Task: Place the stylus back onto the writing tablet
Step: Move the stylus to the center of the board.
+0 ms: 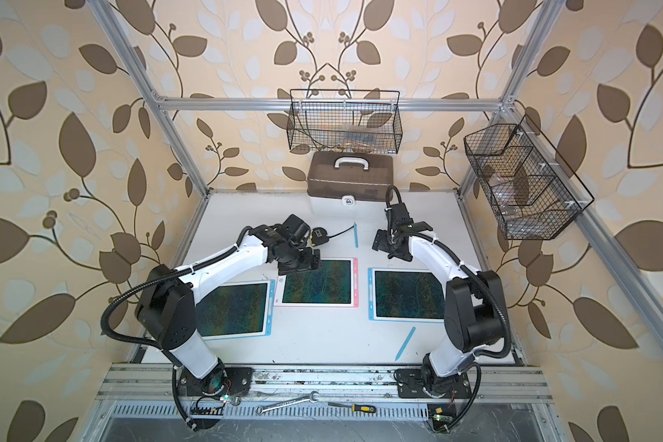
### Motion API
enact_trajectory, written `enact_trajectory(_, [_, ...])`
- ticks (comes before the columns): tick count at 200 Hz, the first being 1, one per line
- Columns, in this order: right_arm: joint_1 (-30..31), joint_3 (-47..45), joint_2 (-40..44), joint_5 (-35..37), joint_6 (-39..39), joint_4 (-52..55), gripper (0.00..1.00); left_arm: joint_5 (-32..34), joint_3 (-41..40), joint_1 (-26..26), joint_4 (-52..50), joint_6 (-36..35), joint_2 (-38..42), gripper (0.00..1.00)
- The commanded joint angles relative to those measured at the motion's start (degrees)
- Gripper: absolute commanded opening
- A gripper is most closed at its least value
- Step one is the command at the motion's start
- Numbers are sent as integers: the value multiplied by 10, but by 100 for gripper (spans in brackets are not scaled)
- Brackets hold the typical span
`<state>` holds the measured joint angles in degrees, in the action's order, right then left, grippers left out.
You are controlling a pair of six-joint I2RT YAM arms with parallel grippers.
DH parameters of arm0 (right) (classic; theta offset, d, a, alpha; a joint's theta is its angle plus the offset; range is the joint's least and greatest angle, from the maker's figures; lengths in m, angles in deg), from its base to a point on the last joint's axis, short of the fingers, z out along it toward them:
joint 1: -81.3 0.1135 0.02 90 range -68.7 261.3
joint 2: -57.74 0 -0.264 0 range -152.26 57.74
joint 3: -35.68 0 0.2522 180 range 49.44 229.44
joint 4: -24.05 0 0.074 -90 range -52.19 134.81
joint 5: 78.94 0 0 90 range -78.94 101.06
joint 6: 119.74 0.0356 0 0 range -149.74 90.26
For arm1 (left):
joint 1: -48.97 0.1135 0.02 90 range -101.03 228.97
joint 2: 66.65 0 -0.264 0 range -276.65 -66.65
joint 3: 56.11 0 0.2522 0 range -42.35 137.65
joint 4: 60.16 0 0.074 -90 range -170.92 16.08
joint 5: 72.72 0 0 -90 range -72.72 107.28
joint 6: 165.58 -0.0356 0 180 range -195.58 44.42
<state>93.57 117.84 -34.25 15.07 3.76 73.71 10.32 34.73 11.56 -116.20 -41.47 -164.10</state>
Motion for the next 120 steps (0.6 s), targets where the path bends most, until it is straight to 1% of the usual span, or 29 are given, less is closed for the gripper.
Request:
enact_trajectory(1, [-33,-24,39,-18,23,23,88,3,35,-60,-18,-22,-20,91])
enact_trajectory(32, [-92,-36,101,-19,5,46,88,4,61,-150,-2,-32,-55,86])
enact_trajectory(48, [-119,-42,123,-26,-9,51,88,1,73,-192,17,-19,-76,81])
enact_trajectory(68, [-148,-60,148,-41,-22,44,88,-4,93,-233,44,11,-109,76])
enact_trajectory(90, [-186,-100,177,-60,-19,-3,89,3,122,-270,72,47,-147,71])
enact_trajectory(120, [-234,-111,181,-85,-15,-35,89,17,195,-310,60,111,-213,65])
